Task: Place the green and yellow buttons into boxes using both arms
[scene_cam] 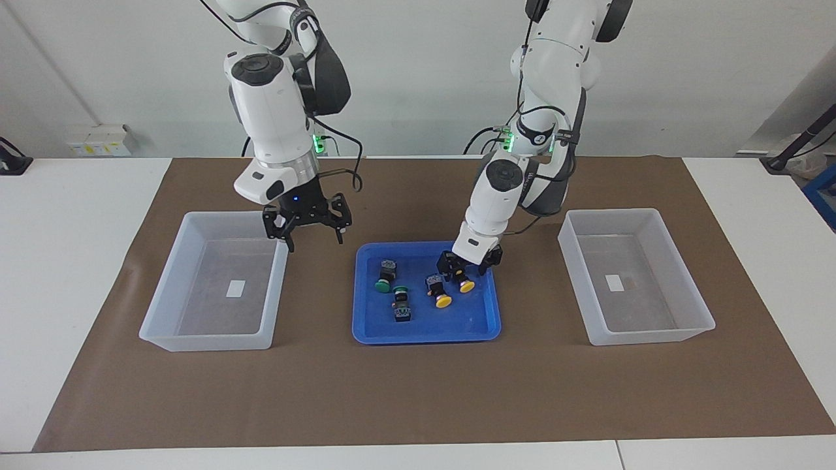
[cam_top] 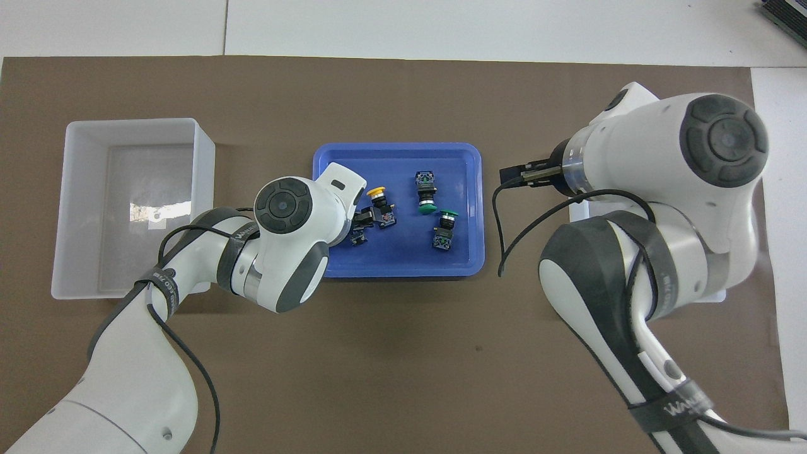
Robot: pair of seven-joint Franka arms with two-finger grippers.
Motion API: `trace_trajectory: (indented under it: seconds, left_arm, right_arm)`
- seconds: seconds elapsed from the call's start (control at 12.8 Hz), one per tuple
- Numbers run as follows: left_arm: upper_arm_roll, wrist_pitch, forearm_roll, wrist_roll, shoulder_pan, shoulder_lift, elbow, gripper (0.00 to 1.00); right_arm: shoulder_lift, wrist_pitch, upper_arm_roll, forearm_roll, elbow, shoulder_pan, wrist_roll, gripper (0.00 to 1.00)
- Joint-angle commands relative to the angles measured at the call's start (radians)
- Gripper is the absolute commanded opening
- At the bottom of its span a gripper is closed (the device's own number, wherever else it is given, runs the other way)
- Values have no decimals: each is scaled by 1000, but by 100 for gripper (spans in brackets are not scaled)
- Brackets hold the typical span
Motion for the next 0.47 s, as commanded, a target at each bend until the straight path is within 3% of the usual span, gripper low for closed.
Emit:
trace_trajectory:
  seconds: [0.0, 0.39]
  left_arm:
    - [13, 32, 16, -68, -24, -4, -29, 88]
    - [13, 29, 16, -135, -30, -5, -27, 37]
  right_arm:
    - [49, 59, 1, 6, 7, 45, 63, 100]
    - [143, 151, 1, 6, 3, 89, 111, 100]
